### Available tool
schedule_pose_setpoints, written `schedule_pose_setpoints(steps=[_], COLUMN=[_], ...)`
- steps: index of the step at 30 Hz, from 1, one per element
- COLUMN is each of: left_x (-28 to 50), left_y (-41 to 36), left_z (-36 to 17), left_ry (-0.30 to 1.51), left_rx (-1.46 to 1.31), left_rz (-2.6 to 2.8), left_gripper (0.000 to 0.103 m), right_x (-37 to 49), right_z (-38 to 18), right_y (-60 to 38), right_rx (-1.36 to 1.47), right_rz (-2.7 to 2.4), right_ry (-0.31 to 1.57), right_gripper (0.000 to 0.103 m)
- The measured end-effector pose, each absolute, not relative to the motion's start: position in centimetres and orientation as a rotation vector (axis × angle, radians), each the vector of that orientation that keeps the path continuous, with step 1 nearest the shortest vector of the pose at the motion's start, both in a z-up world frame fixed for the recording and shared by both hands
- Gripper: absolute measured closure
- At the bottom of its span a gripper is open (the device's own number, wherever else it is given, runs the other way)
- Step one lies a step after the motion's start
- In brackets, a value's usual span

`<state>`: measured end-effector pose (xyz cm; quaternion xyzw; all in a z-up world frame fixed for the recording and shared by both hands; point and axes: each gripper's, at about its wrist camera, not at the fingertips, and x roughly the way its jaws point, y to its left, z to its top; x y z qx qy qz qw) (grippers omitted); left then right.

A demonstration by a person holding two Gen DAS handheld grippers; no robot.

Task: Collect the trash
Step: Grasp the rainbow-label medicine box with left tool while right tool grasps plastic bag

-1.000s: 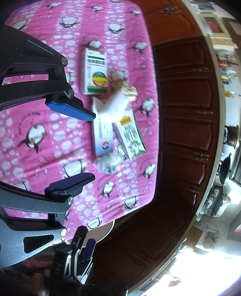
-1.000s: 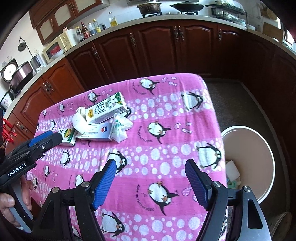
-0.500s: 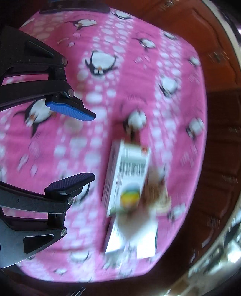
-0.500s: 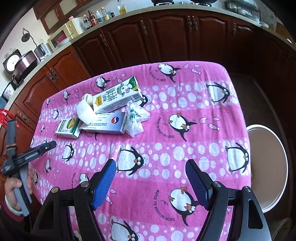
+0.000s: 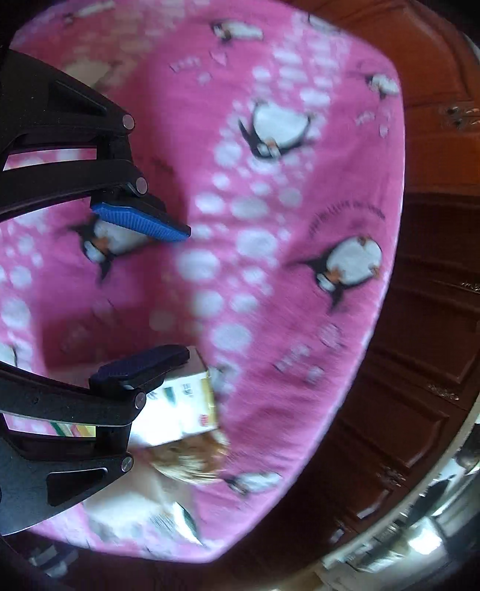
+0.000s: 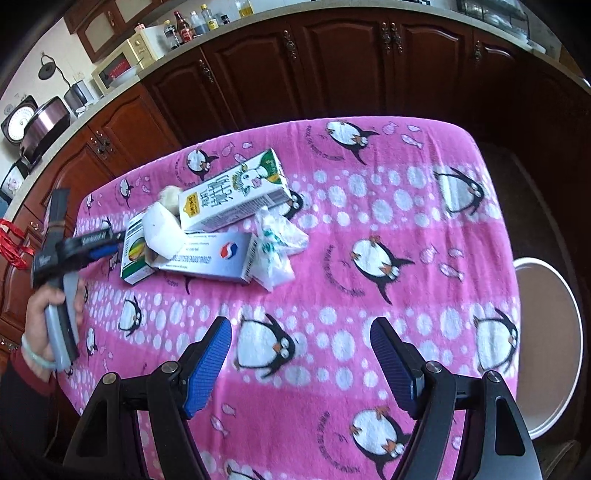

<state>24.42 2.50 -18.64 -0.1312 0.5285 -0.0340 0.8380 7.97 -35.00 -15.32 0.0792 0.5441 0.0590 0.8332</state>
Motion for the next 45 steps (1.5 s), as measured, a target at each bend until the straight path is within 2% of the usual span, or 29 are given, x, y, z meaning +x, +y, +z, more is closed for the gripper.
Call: schedule_pose_setpoints(steps=[9,11,12,13,23,26,27,29,31,32,34,35,45], left_x=[21.5,20.6,20.6,20.6,22.3,22.5,22.6,22.6,22.2,22.0,21.1,20.6,14.9], left_y=[2.0,0.8,0.1,-0.6,-4.6,-5.2,-5.3,-5.2,-5.5,-5.3,-4.8,-4.5,-3.4], left_z=[-15.9,-15.1,-15.0,-15.1,-17.6,-18.2,-18.3,-18.5,-18.7,-18.6,-17.9,-17.5,-13.4], left_ry=[1.131,1.124,1.129,1.136,1.187,1.194,1.189,1.19,1.186,1.184,1.165,1.152,1.043], left_rx=[-0.338,-0.331,-0.324,-0.315,-0.168,-0.151,-0.152,-0.18,-0.2,-0.202,-0.197,-0.191,-0.175], left_rz=[-0.206,-0.239,-0.248,-0.249,-0.146,-0.142,-0.149,-0.162,-0.172,-0.175,-0.172,-0.171,-0.201], left_gripper=[0.046,0.042,0.034,0.032,0.032,0.035,0.044,0.047,0.049,0.049,0.05,0.05,0.052], right_x=[9.8,10.3,10.7,11.0,13.4,14.0,14.2,14.5,14.6,14.6,14.1,13.7,8.9], right_z=[-16.1,-16.4,-16.6,-16.8,-18.4,-19.0,-19.2,-19.6,-20.0,-20.3,-19.8,-19.3,-13.9], right_y=[-34.2,-34.2,-34.1,-34.2,-33.9,-33.7,-33.7,-33.5,-33.6,-33.7,-34.1,-34.2,-35.3], right_rx=[0.163,0.168,0.17,0.169,0.195,0.198,0.204,0.214,0.237,0.26,0.289,0.283,0.235], right_rz=[0.172,0.175,0.175,0.173,0.168,0.163,0.166,0.182,0.2,0.209,0.216,0.223,0.253], right_ry=[1.128,1.127,1.127,1.126,1.134,1.138,1.139,1.141,1.147,1.161,1.138,1.118,1.026], right_gripper=[0.028,0.028,0.028,0.028,0.028,0.028,0.028,0.029,0.054,0.074,0.081,0.088,0.091])
